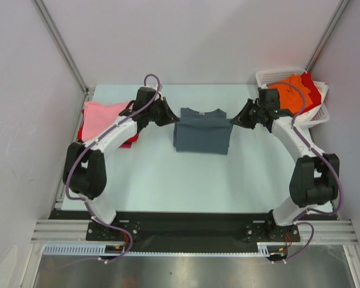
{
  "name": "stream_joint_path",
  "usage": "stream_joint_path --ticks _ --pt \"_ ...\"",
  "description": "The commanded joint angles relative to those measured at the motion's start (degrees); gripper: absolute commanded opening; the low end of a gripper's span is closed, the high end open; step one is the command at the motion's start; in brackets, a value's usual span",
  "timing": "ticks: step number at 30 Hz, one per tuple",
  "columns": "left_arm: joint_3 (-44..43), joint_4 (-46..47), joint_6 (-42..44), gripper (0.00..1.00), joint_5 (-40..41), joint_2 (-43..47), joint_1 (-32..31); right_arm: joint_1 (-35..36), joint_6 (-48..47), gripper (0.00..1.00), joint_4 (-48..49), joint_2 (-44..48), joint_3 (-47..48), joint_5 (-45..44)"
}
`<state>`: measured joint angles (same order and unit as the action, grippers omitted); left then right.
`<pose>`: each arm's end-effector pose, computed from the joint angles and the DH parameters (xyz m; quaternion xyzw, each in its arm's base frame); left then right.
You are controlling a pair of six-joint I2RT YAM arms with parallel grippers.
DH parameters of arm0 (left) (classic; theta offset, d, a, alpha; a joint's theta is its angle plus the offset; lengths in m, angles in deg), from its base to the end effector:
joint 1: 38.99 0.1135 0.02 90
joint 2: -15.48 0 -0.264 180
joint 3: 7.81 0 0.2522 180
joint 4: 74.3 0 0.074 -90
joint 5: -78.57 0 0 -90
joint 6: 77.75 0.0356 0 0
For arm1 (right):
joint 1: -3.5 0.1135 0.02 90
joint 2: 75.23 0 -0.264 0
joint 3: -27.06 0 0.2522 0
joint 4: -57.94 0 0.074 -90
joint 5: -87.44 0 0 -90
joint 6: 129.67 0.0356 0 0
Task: Fold and stack the t-shirts
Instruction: Fold the tshirt, then neatly place the folded tshirt to the corner
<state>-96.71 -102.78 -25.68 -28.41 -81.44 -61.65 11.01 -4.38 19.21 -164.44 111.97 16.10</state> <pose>0.3544 -0.1592 0.2761 -0.0515 0.8842 -0.3384 0.3179 0.3421 0.0566 0.2851 0.1545 0.8941 0.2819 0.3119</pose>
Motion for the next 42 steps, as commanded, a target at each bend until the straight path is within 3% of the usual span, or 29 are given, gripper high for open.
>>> stream_joint_path --ticks 1,11,12,15,16,18,21,22,26,29,35,39,42 --pt "-6.9 0.1 1.1 0.00 -1.7 -5.0 2.4 -1.3 -0.6 0.00 2.2 -5.4 7.0 -0.3" --pt "-28.5 -2.0 -1.8 0.01 -6.9 -26.4 7.6 -3.5 3.3 0.01 3.4 -26.4 26.1 3.2" --pt "-30.3 -2.1 -2.1 0.09 -7.3 -28.6 8.0 -3.6 3.6 0.04 2.8 -28.6 30.1 3.3" --pt "-38.1 -1.9 -3.6 0.57 -9.5 -36.1 9.1 -4.2 8.1 0.84 2.0 -34.3 33.8 -1.2" --pt "-40.0 -1.9 -3.8 0.81 -9.9 -37.4 9.3 -4.3 8.3 1.00 7.5 -34.5 31.3 -3.9" --pt "-42.1 -0.4 -4.0 1.00 -10.4 -39.1 9.6 -4.6 8.1 1.00 13.3 -33.8 28.3 -3.4" --pt "-39.8 0.7 -1.8 1.00 -9.4 -37.1 9.5 -4.8 7.1 0.98 19.0 -32.0 23.1 -1.4" --pt "-38.3 1.2 -1.1 1.00 -9.0 -36.3 9.4 -4.8 5.7 0.92 19.9 -31.6 21.8 -1.7" --pt "-29.0 3.6 2.7 0.99 -5.5 -32.5 7.8 -4.9 0.4 0.84 20.3 -30.9 16.7 -1.3" --pt "-25.9 4.8 3.6 0.98 -3.6 -32.0 6.6 -4.8 -2.8 0.77 17.0 -34.0 18.3 0.3" --pt "-26.1 4.7 3.7 0.90 0.0 -34.5 4.4 -5.0 -5.3 0.77 17.8 -37.9 19.3 5.2" --pt "-27.8 4.6 3.1 0.74 0.1 -37.3 4.0 -4.9 -5.3 0.63 17.6 -41.1 21.5 7.2" --pt "-30.2 3.2 3.0 0.71 0.6 -38.9 3.8 -4.3 -5.6 0.59 16.4 -43.5 23.8 7.5"
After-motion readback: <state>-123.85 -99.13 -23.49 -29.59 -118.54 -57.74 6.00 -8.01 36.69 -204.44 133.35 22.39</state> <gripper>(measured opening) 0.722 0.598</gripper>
